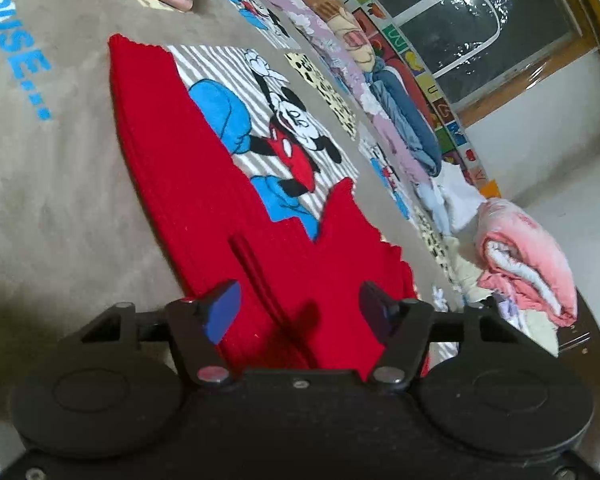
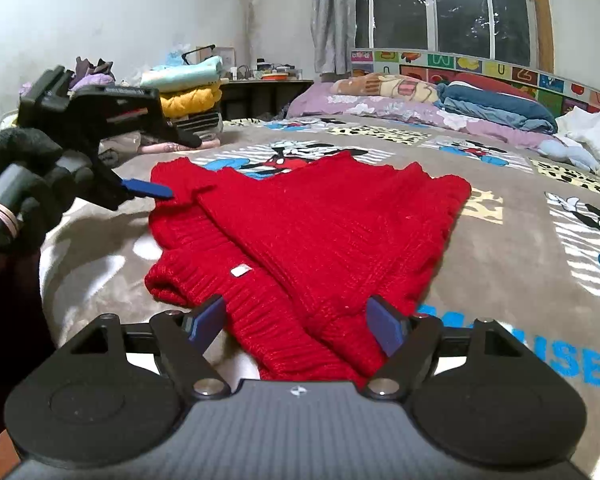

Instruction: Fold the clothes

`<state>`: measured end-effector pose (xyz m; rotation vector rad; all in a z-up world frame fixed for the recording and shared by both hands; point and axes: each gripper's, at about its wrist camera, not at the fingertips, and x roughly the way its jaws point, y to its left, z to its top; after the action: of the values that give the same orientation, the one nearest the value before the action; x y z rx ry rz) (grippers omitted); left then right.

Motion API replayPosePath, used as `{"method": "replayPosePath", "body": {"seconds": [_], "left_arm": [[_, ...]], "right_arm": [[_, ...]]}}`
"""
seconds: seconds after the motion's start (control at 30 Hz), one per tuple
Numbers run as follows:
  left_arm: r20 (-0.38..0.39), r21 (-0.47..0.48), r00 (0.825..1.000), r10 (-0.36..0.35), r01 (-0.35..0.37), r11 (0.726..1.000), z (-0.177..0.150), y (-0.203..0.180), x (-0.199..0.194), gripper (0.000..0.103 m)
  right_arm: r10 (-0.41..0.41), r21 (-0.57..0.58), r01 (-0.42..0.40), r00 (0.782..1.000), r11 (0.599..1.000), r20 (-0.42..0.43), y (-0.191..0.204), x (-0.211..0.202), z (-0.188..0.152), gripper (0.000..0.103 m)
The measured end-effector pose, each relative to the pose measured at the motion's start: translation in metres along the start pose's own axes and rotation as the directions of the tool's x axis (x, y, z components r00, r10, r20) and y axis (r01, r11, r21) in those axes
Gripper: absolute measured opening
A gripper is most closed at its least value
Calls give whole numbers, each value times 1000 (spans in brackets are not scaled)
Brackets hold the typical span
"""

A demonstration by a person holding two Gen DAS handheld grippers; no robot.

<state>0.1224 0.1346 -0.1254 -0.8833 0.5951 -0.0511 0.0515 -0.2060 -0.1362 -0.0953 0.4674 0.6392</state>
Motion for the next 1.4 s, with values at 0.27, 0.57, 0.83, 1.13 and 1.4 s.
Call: {"method": "replayPosePath", "body": {"seconds": [0.27, 0.57, 0.83, 1.13, 1.4], "left_arm": [[6, 32, 1000, 29, -29, 999, -1, -3, 16, 25], [58, 221, 998, -17, 4, 975, -1, -65, 10, 7], [28, 254, 996, -86, 76, 964, 3, -121, 39, 6], [-13, 282, 990, -140, 138, 950, 4, -177, 77, 6], [-43, 268, 994, -101, 109, 957, -6, -198, 124, 6]], "right_arm": [[5, 8, -5, 1000, 1000, 8, -2, -2, -1, 77], [15, 22, -16, 1000, 1000, 13, -5, -2, 0, 77], [33, 19, -33, 999, 999, 19, -6, -6, 2, 77], [69, 14, -69, 997, 997, 19, -6, -10, -1, 77], [102, 68, -103, 994, 992, 28, -14, -12, -2, 77]]}}
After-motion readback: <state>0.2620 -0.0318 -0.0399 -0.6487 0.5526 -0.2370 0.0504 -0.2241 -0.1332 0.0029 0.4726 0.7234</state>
